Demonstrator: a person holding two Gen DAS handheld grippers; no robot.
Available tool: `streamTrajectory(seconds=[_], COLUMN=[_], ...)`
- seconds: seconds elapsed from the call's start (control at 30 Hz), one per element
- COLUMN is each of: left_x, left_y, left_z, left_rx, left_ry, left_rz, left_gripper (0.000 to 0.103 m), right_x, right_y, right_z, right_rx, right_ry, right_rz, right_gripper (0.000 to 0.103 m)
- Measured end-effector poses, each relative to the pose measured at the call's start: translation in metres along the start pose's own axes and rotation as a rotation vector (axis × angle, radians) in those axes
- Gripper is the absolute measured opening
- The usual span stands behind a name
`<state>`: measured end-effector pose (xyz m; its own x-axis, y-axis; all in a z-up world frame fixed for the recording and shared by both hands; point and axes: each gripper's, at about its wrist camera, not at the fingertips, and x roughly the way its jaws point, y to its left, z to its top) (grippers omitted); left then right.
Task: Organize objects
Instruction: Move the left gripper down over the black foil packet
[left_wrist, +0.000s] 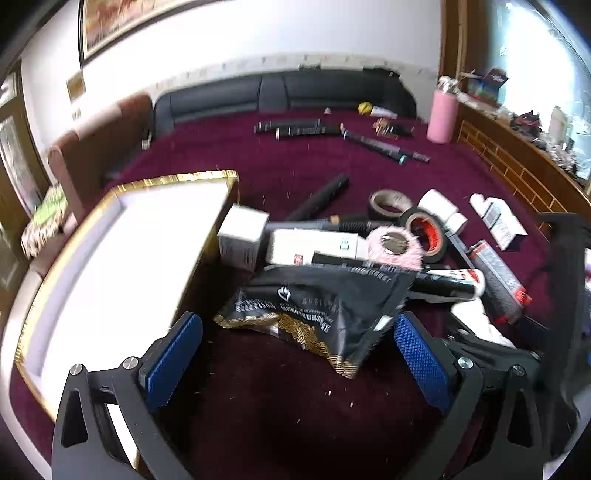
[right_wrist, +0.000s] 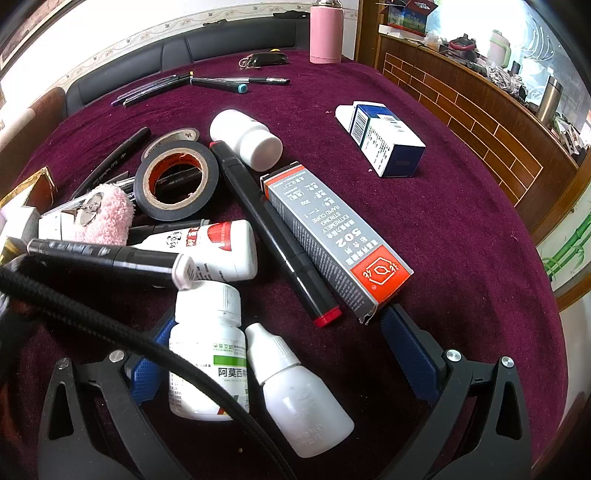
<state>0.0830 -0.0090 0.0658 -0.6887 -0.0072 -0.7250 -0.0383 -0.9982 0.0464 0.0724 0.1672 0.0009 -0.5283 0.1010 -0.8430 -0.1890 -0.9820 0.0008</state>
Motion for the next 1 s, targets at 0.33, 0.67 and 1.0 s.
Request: streamTrajectory(seconds=[0.33, 0.67, 1.0], left_x=[-0.037, -0.045, -0.061], left_y=[0.009, 0.032, 0.068], left_z=[-0.009, -0.029, -0.036], left_rx=[0.024, 0.022, 0.041], left_ry=[-0.083, -0.074, -0.116], left_rz=[0.013, 0.010, -0.091], left_gripper=[0.101, 0.101, 0.101], right_x=[0.000, 0.001, -0.060], right_y=[-0.001, -0.002, -0.009], right_z=[0.000, 0.003, -0.005], right_rx=[0.000, -0.012, -0.073], right_ry=[0.000, 0.010, -0.142], right_rz=[0.001, 0.007, -0.071], right_gripper=[0.103, 0.103, 0.095])
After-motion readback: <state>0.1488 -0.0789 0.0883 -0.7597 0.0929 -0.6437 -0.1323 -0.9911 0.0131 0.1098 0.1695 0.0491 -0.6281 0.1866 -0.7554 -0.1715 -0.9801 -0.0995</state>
